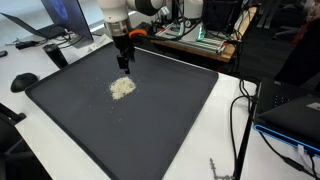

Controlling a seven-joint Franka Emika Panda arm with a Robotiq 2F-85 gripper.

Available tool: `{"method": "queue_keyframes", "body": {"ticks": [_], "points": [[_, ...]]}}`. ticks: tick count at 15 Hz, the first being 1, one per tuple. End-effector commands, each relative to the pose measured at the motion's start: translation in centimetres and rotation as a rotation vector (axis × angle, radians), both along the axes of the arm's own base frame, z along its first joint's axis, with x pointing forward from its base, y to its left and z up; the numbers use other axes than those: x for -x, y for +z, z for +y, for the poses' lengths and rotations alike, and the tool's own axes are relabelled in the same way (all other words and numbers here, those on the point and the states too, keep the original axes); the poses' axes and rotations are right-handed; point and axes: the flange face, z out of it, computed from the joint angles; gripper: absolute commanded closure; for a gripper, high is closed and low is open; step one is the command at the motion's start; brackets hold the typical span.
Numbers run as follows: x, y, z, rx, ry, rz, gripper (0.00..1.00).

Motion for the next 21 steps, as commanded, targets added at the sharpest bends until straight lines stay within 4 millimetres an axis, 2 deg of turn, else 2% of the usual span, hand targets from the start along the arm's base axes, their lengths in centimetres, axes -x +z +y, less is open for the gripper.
{"method": "queue_keyframes", "body": {"ticks": [1, 4, 8, 14, 21], "points": [[-1.9, 0.7, 0.9, 0.025, -0.064, -0.011, 0.0], [-3.1, 0.3, 1.7, 0.036, -0.069, -0.008, 0.0], [-4.4, -1.6, 2.4, 0.036, -0.055, 0.024, 0.0], [-5.2, -4.8, 2.5, 0.041, -0.042, 0.073, 0.0], [-5.7, -7.4, 2.1, 0.044, -0.047, 0.087, 0.0]]}}
